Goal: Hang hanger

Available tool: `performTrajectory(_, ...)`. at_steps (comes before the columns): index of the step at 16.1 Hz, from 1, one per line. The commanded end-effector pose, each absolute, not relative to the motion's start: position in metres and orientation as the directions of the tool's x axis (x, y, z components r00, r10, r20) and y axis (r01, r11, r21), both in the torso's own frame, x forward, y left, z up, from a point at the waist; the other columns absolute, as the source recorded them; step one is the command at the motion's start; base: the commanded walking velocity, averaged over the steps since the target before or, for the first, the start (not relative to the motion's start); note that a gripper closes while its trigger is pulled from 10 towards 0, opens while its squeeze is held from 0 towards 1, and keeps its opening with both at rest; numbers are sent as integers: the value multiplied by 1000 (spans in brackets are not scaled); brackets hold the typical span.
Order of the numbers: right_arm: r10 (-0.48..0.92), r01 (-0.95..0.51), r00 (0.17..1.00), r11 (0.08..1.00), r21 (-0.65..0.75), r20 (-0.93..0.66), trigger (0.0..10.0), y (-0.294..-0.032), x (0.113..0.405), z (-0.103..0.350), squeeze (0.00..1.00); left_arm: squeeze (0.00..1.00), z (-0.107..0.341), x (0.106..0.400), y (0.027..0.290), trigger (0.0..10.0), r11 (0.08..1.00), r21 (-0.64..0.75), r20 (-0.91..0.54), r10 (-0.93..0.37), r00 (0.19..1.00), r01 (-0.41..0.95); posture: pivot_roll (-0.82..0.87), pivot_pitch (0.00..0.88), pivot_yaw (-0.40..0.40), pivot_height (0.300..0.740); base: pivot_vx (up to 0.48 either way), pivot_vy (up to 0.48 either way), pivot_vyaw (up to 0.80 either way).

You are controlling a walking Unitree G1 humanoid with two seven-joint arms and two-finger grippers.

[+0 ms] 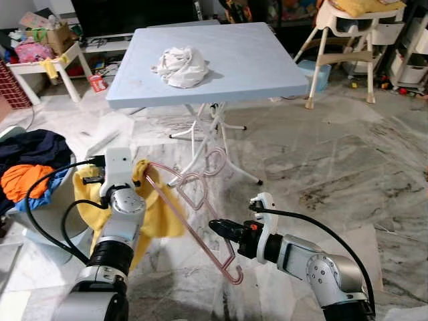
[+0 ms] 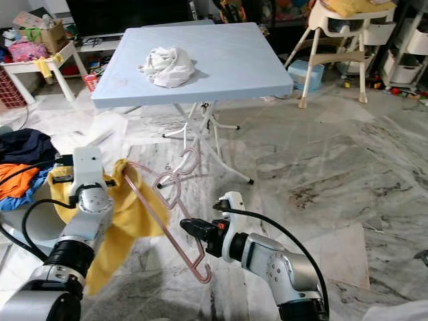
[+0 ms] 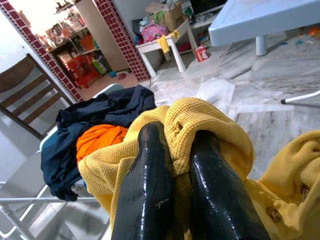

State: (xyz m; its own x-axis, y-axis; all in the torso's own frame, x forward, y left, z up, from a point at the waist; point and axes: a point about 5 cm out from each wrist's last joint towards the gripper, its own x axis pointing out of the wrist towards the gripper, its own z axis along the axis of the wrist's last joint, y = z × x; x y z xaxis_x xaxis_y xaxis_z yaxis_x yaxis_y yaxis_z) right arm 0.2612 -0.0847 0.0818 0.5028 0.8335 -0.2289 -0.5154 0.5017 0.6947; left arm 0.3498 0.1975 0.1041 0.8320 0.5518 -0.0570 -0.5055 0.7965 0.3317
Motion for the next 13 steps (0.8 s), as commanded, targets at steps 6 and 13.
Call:
performTrajectory(6,845,-622,462,525,581,-269,10000,-90,254,82,0,0,144,363,212,10000,773,272,97,571,815,-573,47,8,55,740,0,0,0)
performTrajectory(13,869,-694,400,494,524,-291,10000,-89,245,76,0,0,164,374,210,10000,808,244,127,522,843,-537,45,12,63,740,0,0,0)
